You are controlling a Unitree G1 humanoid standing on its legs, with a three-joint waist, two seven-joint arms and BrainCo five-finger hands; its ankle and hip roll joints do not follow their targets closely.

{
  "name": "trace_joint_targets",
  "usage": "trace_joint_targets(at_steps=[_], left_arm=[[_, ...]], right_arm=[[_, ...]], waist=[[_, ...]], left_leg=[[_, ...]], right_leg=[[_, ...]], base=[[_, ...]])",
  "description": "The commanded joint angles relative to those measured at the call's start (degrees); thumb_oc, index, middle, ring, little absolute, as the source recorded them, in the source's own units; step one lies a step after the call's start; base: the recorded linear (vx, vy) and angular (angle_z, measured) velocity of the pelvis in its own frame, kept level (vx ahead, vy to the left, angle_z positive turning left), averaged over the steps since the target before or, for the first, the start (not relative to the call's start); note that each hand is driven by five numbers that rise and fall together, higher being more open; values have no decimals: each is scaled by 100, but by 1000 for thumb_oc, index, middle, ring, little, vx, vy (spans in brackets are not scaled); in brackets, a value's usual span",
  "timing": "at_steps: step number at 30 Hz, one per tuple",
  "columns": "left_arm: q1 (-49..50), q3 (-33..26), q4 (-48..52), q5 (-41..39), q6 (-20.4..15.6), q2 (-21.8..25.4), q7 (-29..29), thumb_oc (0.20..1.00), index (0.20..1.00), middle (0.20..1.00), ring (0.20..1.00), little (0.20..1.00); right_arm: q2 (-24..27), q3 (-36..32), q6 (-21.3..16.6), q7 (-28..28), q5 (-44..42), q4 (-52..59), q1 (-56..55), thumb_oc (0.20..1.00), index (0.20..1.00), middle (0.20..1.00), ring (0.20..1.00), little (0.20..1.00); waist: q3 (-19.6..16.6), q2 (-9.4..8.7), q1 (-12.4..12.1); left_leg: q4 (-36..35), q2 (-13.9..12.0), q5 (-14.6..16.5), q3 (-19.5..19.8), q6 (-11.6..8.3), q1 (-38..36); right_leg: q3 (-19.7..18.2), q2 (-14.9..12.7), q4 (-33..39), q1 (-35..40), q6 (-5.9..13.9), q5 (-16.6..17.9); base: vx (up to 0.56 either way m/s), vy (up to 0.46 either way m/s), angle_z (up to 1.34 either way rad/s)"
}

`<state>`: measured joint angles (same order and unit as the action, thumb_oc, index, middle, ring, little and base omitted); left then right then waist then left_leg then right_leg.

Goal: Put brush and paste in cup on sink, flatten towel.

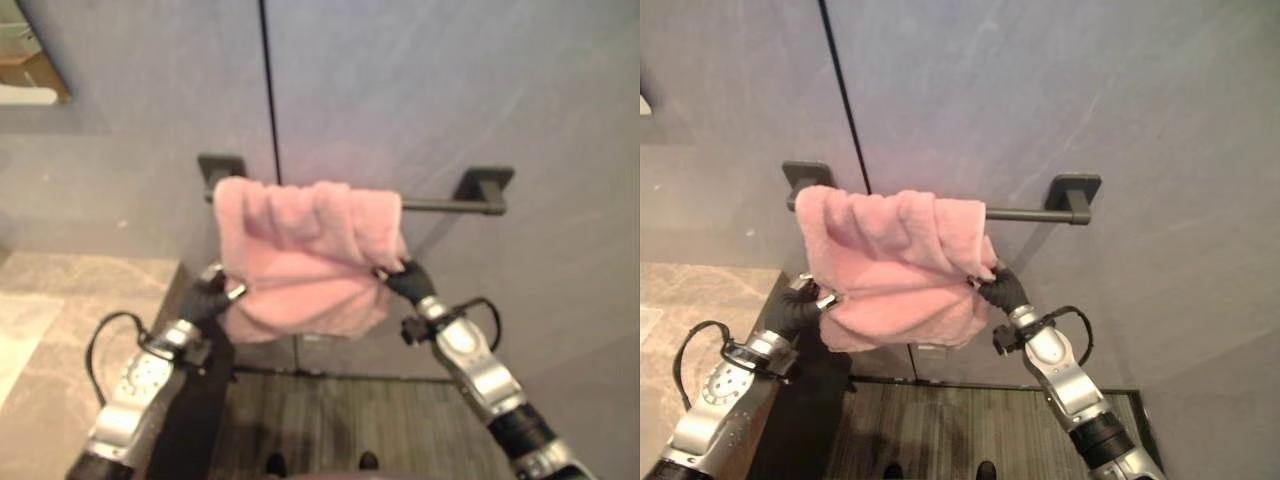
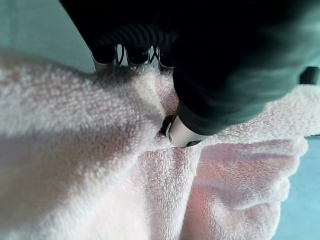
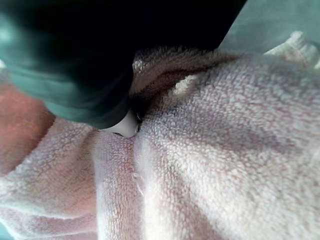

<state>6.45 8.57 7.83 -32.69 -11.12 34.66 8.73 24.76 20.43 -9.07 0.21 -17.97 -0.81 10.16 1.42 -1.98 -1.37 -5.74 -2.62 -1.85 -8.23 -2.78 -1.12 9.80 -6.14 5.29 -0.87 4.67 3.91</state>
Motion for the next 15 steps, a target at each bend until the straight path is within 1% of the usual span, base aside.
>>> trace_joint_targets(at_steps=[1,2,3,4,5,7,9,10,11,13,15], left_arm=[[-376,-36,-42,200,-363,299,-149,200,200,200,200,200],[-307,-109,129,38,-364,315,-91,200,200,200,200,200],[-273,-85,94,-117,-358,254,-73,200,200,200,200,200],[-273,-84,92,-119,-359,253,-71,200,200,200,200,200],[-332,-8,277,204,-370,360,-71,200,200,200,200,200],[-294,44,333,-46,-372,240,-66,200,200,200,200,200],[-344,125,323,-1,-362,242,-62,200,200,200,200,200],[-377,177,631,202,-362,345,-49,200,200,200,200,200],[-382,189,660,127,-391,302,-71,200,200,200,200,200],[-372,136,907,210,-397,359,-97,200,200,200,200,200],[-302,129,1013,144,-375,374,-39,200,200,200,200,200]], right_arm=[[-25,-189,-396,-164,117,342,341,200,200,200,200,200],[-53,-241,-464,-78,-93,452,289,200,200,200,200,200],[-29,-241,-472,-80,-34,486,266,200,200,200,200,200],[-28,-241,-472,-80,-33,487,264,200,200,200,200,200],[-25,-331,-473,-138,-15,584,235,200,200,200,200,200],[-67,-323,-524,-146,-21,533,217,200,200,200,200,200],[-47,-297,-475,-238,82,500,220,200,200,200,200,200],[-76,-337,-534,-173,-112,690,146,200,200,200,200,200],[-54,-359,-540,-197,-75,772,88,200,200,200,200,200],[-78,-455,-589,-232,-138,961,7,200,200,200,200,200],[-94,-479,-630,-162,-200,1012,-62,200,200,200,200,200]], waist=[[-151,-57,-7],[-152,-59,-5],[-152,-62,-1],[-154,-61,-2],[-151,-55,2],[-150,-66,9],[-150,-58,9],[-139,-50,20],[-138,-49,25],[-126,-34,31],[-124,-34,36]], left_leg=[[74,15,538,127,282,-90],[74,14,540,122,282,-88],[74,16,537,123,282,-85],[74,16,537,122,282,-83],[74,11,546,126,285,-90],[74,13,547,131,288,-89],[74,11,547,130,287,-96],[74,7,542,139,282,-92],[74,8,538,139,278,-78],[74,1,544,134,279,-83],[74,1,547,133,279,-84]], right_leg=[[352,-406,-29,152,335,-81],[351,-403,-29,147,336,-91],[342,-398,-29,139,338,-93],[341,-397,-29,137,338,-93],[333,-398,-29,145,330,-99],[327,-393,-29,141,328,-107],[327,-391,-29,144,327,-104],[329,-386,-29,142,321,-114],[319,-385,-29,125,320,-117],[317,-385,-29,129,317,-114],[310,-380,-29,128,317,-118]], base=[[-2,-10,-5],[-2,-12,-4],[-1,-10,-4],[-5,-16,-4],[-2,-17,-4],[0,0,0],[0,0,0],[0,0,0],[-12,-32,0],[0,0,0],[0,0,0]])
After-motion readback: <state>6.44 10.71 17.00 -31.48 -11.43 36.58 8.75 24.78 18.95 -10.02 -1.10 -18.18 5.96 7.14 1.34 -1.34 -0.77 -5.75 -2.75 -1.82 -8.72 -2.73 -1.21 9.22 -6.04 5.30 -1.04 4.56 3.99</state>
